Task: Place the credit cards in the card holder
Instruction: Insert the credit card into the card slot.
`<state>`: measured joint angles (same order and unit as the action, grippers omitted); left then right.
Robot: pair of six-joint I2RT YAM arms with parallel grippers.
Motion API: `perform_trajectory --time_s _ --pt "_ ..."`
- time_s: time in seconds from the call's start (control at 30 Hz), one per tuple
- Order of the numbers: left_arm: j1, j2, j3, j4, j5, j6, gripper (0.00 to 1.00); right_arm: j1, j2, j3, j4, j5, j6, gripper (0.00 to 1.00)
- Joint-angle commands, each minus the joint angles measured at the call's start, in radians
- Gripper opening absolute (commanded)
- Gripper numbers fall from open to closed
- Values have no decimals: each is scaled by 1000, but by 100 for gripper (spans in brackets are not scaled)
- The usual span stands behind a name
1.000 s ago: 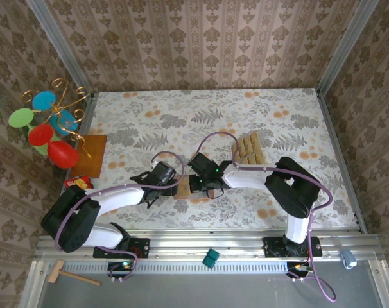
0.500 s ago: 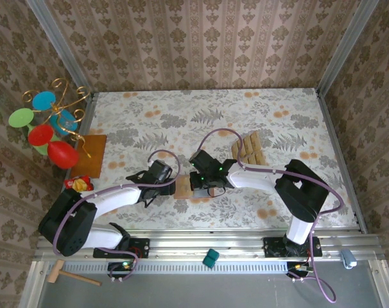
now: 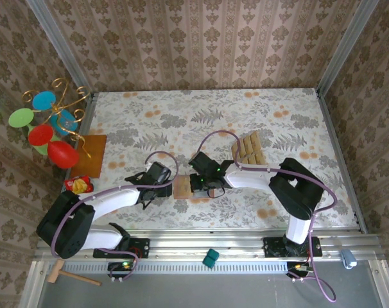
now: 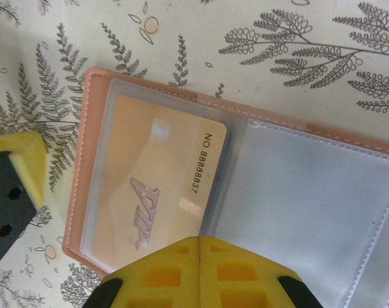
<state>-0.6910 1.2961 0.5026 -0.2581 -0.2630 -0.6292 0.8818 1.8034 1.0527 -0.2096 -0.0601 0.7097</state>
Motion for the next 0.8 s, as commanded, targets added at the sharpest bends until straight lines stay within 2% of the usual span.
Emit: perform_trajectory --time_s 0.0,0.4,0.77 --pt "10 11 -15 -31 -6 -16 81 0 19 -5 3 -10 8 0" --pt "8 41 -13 -6 19 -6 80 -1 27 -26 -5 1 7 0" --pt "-2 87 -8 40 64 8 80 0 67 13 -21 -42 -15 0"
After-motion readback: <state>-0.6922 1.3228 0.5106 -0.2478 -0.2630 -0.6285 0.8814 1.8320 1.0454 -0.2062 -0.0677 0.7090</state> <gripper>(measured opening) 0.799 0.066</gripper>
